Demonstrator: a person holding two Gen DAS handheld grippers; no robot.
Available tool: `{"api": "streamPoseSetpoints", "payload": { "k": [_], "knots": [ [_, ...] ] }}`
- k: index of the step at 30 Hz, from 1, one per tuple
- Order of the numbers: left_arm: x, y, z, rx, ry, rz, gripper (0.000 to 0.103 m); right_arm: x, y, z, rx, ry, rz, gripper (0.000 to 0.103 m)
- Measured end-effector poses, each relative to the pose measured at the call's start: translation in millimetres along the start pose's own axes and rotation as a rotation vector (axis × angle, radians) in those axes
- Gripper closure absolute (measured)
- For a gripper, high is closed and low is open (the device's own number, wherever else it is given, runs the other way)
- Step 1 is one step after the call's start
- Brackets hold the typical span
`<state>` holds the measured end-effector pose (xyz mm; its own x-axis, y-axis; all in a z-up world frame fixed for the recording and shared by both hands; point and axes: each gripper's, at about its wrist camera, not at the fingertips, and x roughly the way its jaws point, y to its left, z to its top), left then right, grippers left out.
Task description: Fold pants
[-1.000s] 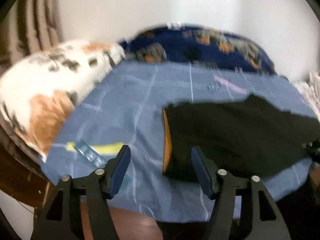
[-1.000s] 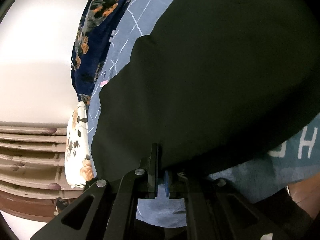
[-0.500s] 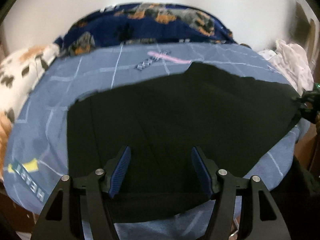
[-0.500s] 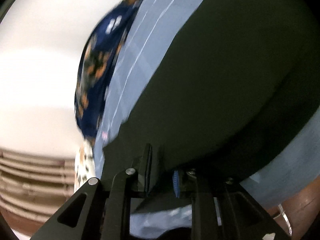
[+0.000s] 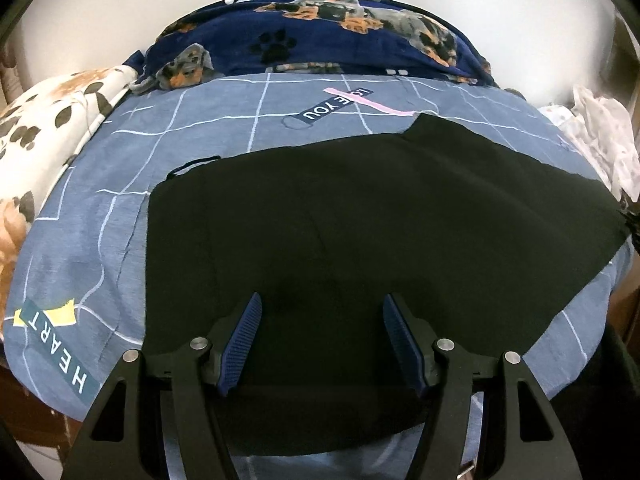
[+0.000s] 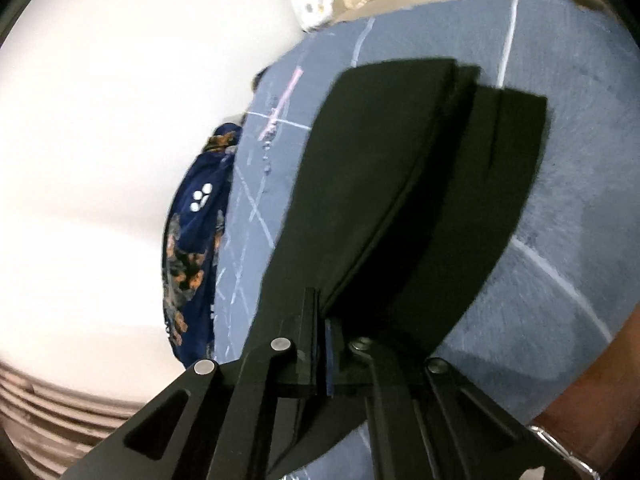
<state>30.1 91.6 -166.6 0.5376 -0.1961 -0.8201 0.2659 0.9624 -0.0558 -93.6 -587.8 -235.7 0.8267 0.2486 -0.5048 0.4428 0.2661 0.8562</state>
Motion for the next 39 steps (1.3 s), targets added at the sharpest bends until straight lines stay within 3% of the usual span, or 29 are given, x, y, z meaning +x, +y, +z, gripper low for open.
{"api": "streamPoseSetpoints", "payload": {
  "k": [6, 8, 14, 16, 19, 21, 25, 33, 37, 39],
  "knots": [
    [1.1, 2.1, -2.4, 0.038, -0.006, -0.003, 0.039, -9.5, -22.4, -7.3, 0.034, 0.024, -0.033, 0.100],
    [1.3, 2.8, -2.8, 0.047, -0.009, -0.006, 0.039, -7.7, -34.6, -8.7, 0.083, 0.027, 0.006, 0.102],
    [3.0, 5.7, -3.2, 0.059, -0.016, -0.015, 0.038, -10.5, -30.8, -7.8, 0.074, 0.037, 0.022, 0.101],
    [3.2, 6.4, -2.8, 0.057, -0.016, -0.015, 0.038, -22.0, -28.2, -5.4, 0.057, 0.004, 0.024, 0.095],
    [3.1, 6.6, -2.3, 0.052, -0.023, -0.018, 0.037, -54.4, -35.6, 3.2, 0.082, -0.093, 0.063, 0.093],
    [3.6, 6.5, -2.2, 0.049, -0.029, -0.016, 0.037, -75.1, -40.9, 12.7, 0.083, -0.160, 0.016, 0.093],
    [4.5, 7.4, -2.9, 0.035, -0.038, -0.010, 0.036, -89.0, -55.3, 32.7, 0.136, -0.206, -0.007, 0.092],
    [4.1, 18.5, -3.5, -0.032, -0.055, -0.015, 0.036, -72.1, -51.6, 50.5, 0.115, -0.182, -0.003, 0.093],
    [5.2, 15.2, -3.2, -0.018, -0.051, 0.005, 0.036, -79.8, -65.7, 42.5, 0.148, -0.196, 0.096, 0.092],
    [5.4, 15.7, -3.1, -0.019, -0.050, 0.002, 0.036, -87.7, -77.7, 40.8, 0.164, -0.216, 0.092, 0.092]
  ]
}}
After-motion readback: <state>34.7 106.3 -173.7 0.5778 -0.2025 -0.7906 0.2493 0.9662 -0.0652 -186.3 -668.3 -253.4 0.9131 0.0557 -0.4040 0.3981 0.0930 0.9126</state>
